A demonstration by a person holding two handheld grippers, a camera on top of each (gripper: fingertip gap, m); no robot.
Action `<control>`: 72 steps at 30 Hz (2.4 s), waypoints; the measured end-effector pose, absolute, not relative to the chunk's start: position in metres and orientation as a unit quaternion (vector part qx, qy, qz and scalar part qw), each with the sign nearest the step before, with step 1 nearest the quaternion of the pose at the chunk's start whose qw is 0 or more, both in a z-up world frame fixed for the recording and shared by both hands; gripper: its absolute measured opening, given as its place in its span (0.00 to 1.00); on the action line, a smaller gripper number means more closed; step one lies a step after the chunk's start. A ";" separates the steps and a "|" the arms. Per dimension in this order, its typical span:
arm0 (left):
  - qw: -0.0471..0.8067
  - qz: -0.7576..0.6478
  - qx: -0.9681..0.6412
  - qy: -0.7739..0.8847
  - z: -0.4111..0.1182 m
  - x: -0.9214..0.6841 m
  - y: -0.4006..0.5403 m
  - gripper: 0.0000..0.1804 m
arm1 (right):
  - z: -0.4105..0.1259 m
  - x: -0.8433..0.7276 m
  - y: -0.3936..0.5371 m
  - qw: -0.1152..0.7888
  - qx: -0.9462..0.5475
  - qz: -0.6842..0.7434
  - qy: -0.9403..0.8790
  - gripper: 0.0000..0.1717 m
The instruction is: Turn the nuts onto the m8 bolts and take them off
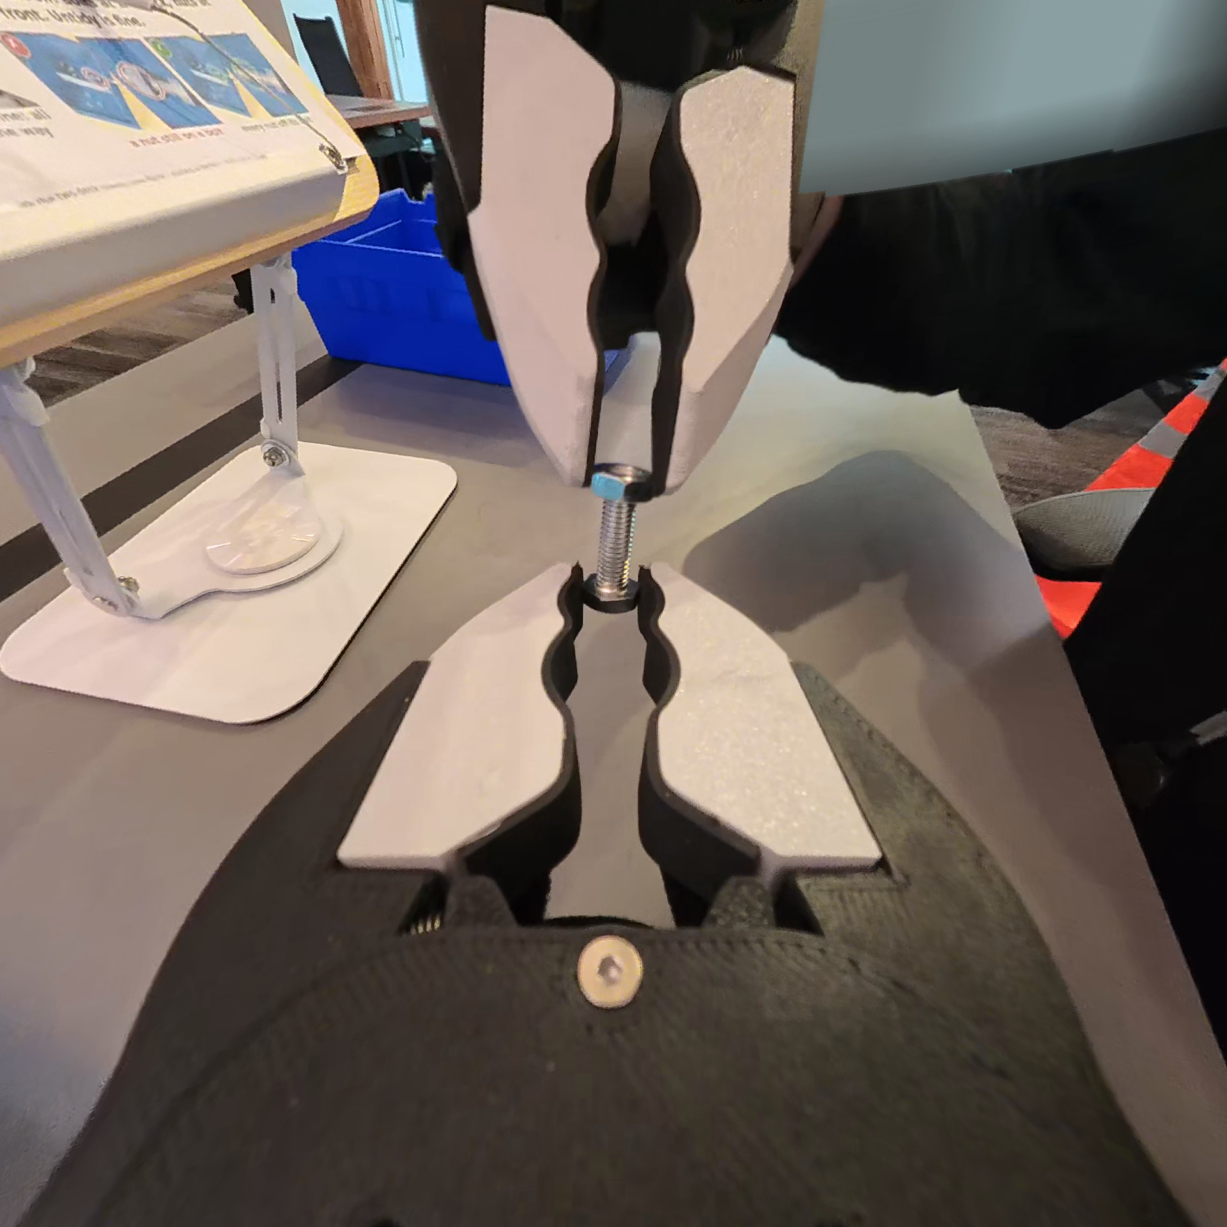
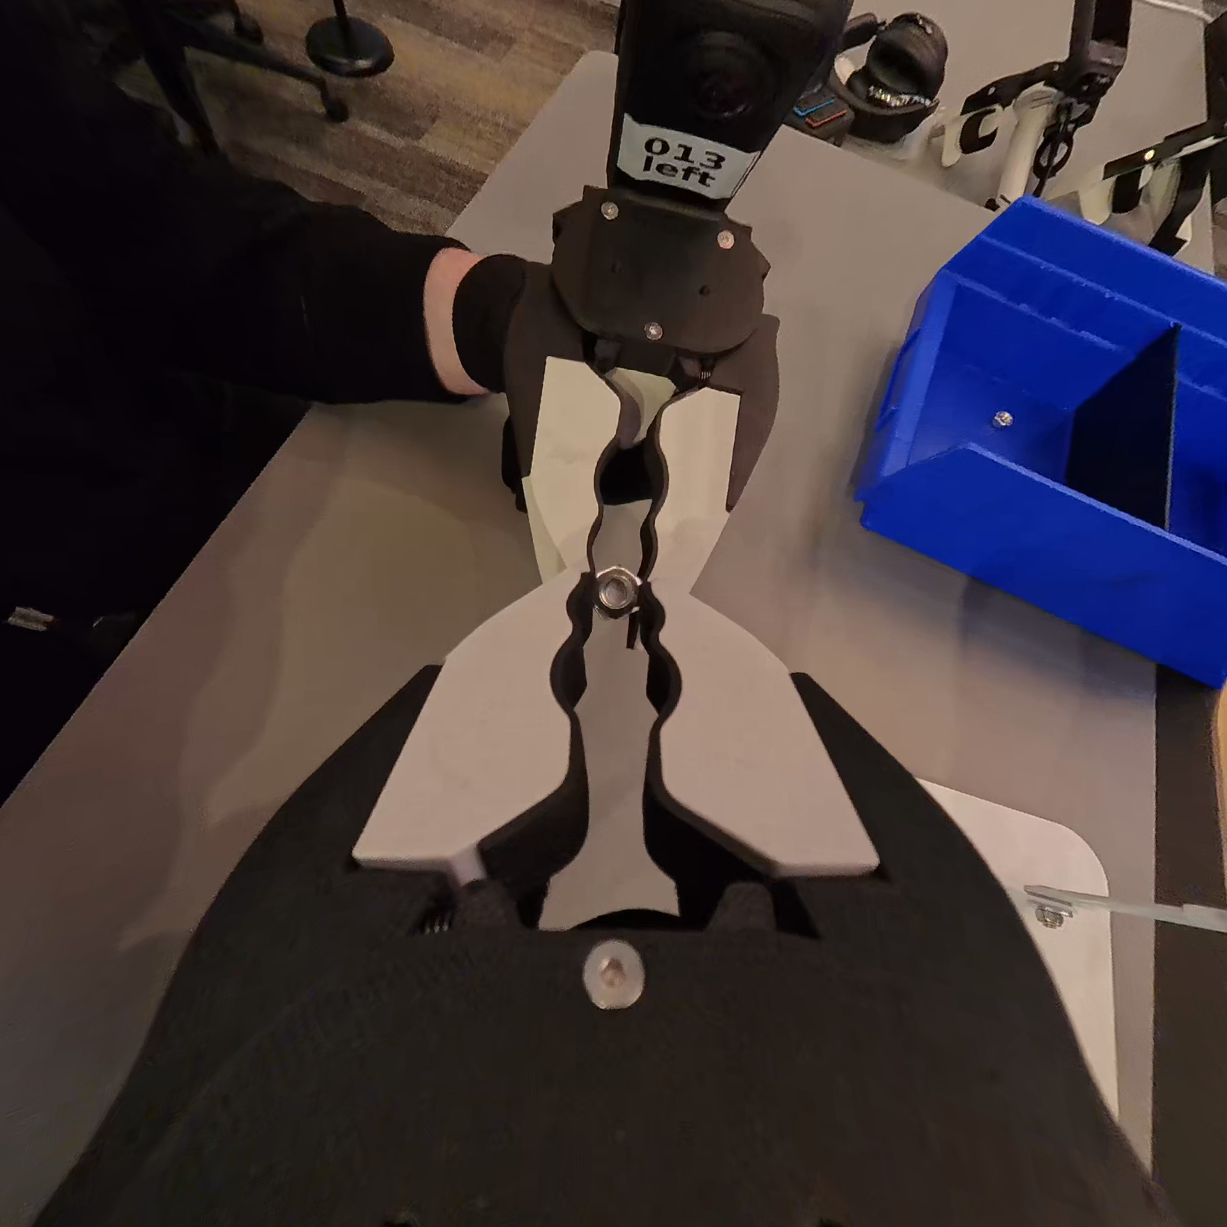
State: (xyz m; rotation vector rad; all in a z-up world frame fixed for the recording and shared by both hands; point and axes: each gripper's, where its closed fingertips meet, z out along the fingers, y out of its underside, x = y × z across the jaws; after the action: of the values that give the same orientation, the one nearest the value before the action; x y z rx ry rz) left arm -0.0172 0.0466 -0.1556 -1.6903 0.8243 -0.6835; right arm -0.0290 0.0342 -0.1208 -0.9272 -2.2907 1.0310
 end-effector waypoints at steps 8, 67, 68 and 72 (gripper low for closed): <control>0.547 -0.252 -0.715 0.355 -0.156 -0.030 0.044 0.08 | -0.122 -0.040 0.030 0.229 -0.345 0.358 -0.837 0.08; 0.562 0.006 -0.786 0.259 -0.180 -0.073 0.094 0.09 | -0.148 -0.072 0.080 0.273 -0.594 0.400 -0.643 0.10; 0.563 0.005 -0.785 0.259 -0.180 -0.073 0.094 0.09 | -0.148 -0.072 0.080 0.273 -0.593 0.401 -0.643 0.11; 0.565 0.002 -0.784 0.258 -0.179 -0.072 0.094 0.09 | -0.147 -0.072 0.080 0.277 -0.592 0.398 -0.644 0.09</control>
State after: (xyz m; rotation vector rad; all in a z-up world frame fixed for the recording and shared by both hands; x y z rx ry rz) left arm -0.0722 0.0941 -0.1792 -1.8433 0.6067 0.0037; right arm -0.0722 0.0804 -0.1472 -1.5892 -1.7279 1.0688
